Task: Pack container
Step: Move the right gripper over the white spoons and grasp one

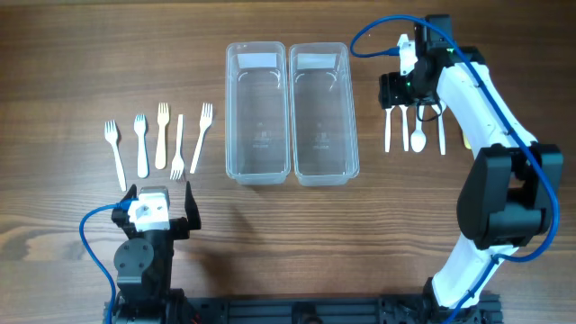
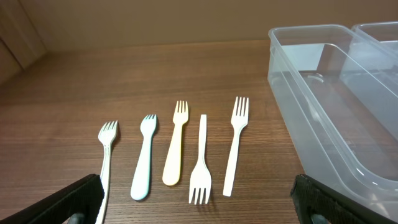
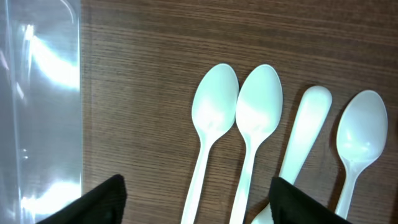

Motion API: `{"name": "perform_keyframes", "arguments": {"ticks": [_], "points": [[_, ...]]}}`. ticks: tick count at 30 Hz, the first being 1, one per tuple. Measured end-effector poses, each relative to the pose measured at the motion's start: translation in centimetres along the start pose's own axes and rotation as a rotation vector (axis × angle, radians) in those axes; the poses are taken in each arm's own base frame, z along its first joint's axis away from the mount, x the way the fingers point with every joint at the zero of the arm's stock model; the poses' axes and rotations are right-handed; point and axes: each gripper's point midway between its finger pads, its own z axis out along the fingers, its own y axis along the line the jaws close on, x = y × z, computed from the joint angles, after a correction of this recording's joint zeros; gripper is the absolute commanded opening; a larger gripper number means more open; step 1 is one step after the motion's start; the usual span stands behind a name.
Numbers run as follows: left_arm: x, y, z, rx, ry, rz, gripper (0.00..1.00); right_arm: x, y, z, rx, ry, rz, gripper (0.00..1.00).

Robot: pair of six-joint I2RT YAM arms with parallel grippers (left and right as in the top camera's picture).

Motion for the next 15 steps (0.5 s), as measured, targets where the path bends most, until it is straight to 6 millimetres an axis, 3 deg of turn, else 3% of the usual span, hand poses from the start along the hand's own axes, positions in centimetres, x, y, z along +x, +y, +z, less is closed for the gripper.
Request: {"name": "perform_keyframes", "arguments": {"ticks": [3,11,15], "points": [[0.0,0.0,0.0,0.000,0.000,0.000,1.00,0.0,0.1,0.0,-0.003,-0.001,0.018,0.48],[0.0,0.0,0.0,0.000,0.000,0.000,1.00,0.3,0.1,0.2,-0.003,0.007,0.066,0.49],[0.0,0.0,0.0,0.000,0.000,0.000,1.00,1.8,0.0,1.5,-0.004,0.039,0.093,0.49]]}}
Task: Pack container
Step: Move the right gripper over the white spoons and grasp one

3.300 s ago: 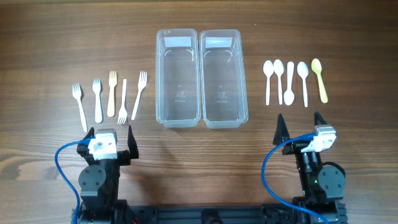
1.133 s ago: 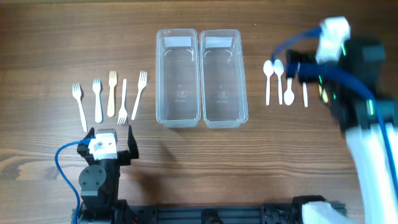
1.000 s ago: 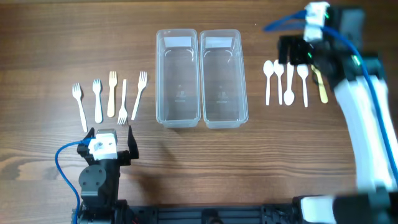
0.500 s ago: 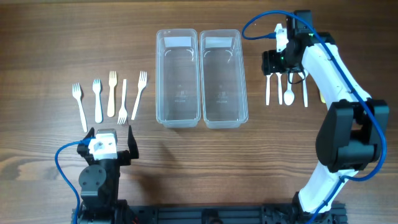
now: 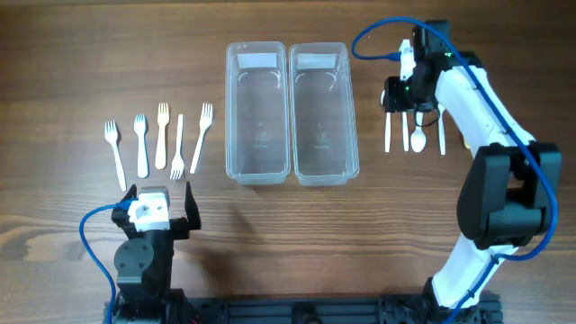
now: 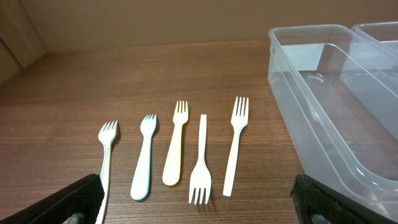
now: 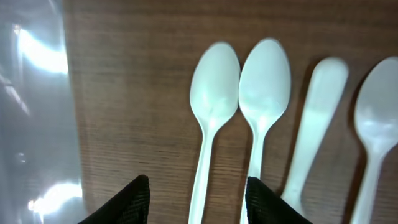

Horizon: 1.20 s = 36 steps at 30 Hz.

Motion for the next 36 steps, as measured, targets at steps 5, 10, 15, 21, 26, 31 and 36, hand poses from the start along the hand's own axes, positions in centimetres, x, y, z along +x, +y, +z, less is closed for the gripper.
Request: {"name": "perform_keyframes", "arguments": {"ticks": [5,10,15,21,26,31,36], "points": [[0.0,0.0,0.0,0.001,0.000,0.000,1.00,2.4,-0.3,2.4,0.003,0.054,0.034,0.48],[0.0,0.0,0.0,0.000,0.000,0.000,1.00,3.5,-0.4,3.2,0.006,0.085,0.051,0.46],[0.0,0.0,0.0,0.000,0.000,0.000,1.00,3.7,-0.5,3.9,0.005,0.071,0.050,0.49],[0.0,0.0,0.0,0.000,0.000,0.000,1.00,3.5,-0.5,4.8,0.002,0.024,0.049,0.50],[0.0,0.0,0.0,0.000,0.000,0.000,1.00,2.9,-0.4,4.9,0.001,-0.006,0.038,0.48],[0.0,0.0,0.0,0.000,0.000,0.000,1.00,2.8,0.3,5.0,0.001,-0.014,0.016,0.45],[0.0,0.0,0.0,0.000,0.000,0.000,1.00,2.9,1.1,5.1,0.001,-0.011,-0.003,0.44]]}}
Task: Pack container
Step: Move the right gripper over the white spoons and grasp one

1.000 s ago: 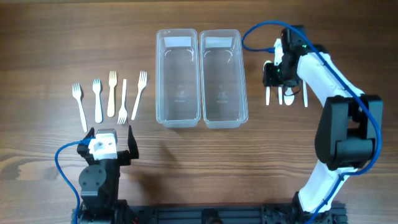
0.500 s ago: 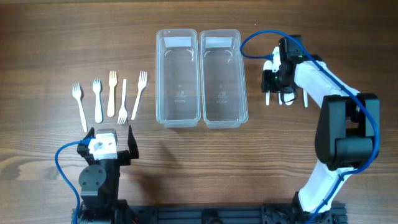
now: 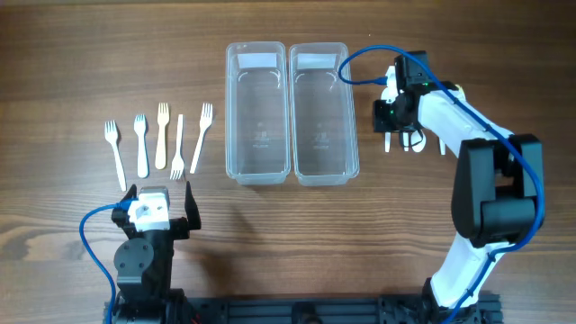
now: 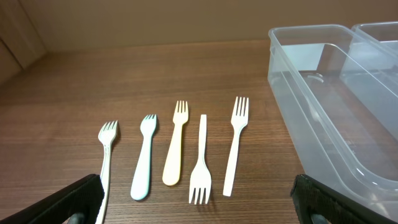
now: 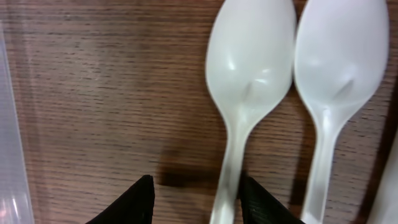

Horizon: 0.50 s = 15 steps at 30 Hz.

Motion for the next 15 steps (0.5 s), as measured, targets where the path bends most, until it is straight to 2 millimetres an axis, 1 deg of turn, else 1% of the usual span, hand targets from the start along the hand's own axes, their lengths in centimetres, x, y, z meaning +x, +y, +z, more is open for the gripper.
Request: {"name": "perform_keyframes", "arguments": {"ticks": [3,4,6,9,13,14,15], "points": [[0.0,0.0,0.0,0.000,0.000,0.000,1.00,0.0,0.0,0.0,0.015,0.001,-0.002,0.44],[0.0,0.0,0.0,0.000,0.000,0.000,1.00,0.1,-0.1,0.0,0.021,0.002,0.001,0.41],[0.0,0.0,0.0,0.000,0.000,0.000,1.00,0.2,-0.4,0.0,0.039,0.008,0.008,0.33],[0.0,0.0,0.0,0.000,0.000,0.000,1.00,0.4,-0.8,0.0,0.066,0.014,0.022,0.25],[0.0,0.0,0.0,0.000,0.000,0.000,1.00,0.5,-1.3,-0.1,0.093,0.017,0.029,0.07],[0.0,0.0,0.0,0.000,0.000,0.000,1.00,0.6,-1.3,-0.1,0.096,0.018,0.029,0.04],[0.0,0.0,0.0,0.000,0.000,0.000,1.00,0.6,-1.4,-0.1,0.099,0.017,0.031,0.04]]}}
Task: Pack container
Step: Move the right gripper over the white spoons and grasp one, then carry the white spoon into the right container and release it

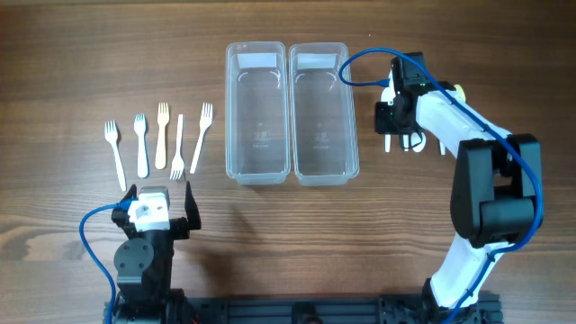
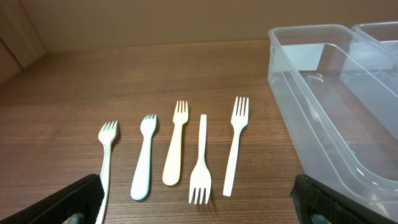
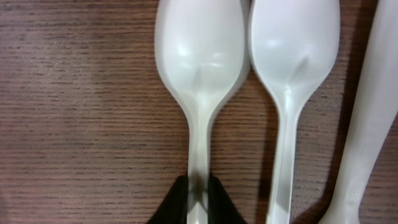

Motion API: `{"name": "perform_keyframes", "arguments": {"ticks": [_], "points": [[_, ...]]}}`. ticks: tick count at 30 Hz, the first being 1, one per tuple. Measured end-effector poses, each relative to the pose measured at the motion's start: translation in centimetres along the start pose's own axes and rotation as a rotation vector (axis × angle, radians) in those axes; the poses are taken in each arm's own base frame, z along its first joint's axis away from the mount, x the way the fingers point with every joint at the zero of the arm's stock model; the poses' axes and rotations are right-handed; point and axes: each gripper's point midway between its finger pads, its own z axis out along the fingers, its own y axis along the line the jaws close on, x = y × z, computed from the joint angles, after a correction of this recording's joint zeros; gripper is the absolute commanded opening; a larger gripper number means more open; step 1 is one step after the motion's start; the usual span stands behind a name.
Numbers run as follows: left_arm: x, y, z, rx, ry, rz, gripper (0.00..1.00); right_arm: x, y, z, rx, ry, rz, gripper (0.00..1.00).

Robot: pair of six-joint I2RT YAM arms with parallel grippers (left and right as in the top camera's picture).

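Observation:
My right gripper (image 3: 198, 191) is shut on the handle of the leftmost white spoon (image 3: 199, 56), which lies on the table bowl away from me. A second white spoon (image 3: 292, 50) lies touching it on the right, and another utensil's handle (image 3: 367, 124) lies further right. In the overhead view the right gripper (image 1: 396, 126) is low over the spoons, just right of two clear containers (image 1: 257, 112) (image 1: 321, 112), both empty. Several forks (image 2: 176, 149) lie in a row left of the containers. My left gripper (image 2: 199, 205) rests open at the table's front left, holding nothing.
The forks (image 1: 162, 139) take up the table's left side. The near container's wall (image 2: 323, 124) fills the right of the left wrist view. The right arm (image 1: 477, 108) reaches in from the right, with its blue cable looping above the right container's far corner.
The right gripper's fingers stood apart on either side of the leftmost spoon's handle; now they are shut on it. The wrist camera is a little closer to the spoons. The left arm is unchanged.
The right gripper was wide open well above the row of spoons. Then it was narrower over the two left spoons. Then it was low, straddling the leftmost spoon's handle, and now it is shut on that handle. The left arm, forks and containers stayed put.

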Motion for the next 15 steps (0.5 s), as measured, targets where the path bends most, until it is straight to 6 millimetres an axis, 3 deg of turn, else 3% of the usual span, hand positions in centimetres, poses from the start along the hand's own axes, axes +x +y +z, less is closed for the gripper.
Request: {"name": "perform_keyframes", "arguments": {"ticks": [10,13,15], "points": [[0.0,0.0,0.0,0.000,0.000,0.000,1.00,0.8,-0.3,-0.6,0.017,0.052,0.003,0.04],[0.0,0.0,0.0,0.000,0.000,0.000,1.00,0.2,-0.3,-2.3,0.018,0.049,0.003,0.04],[0.0,0.0,0.0,0.000,0.000,0.000,1.00,-1.2,-0.2,-4.5,0.011,-0.004,0.005,0.04]]}}
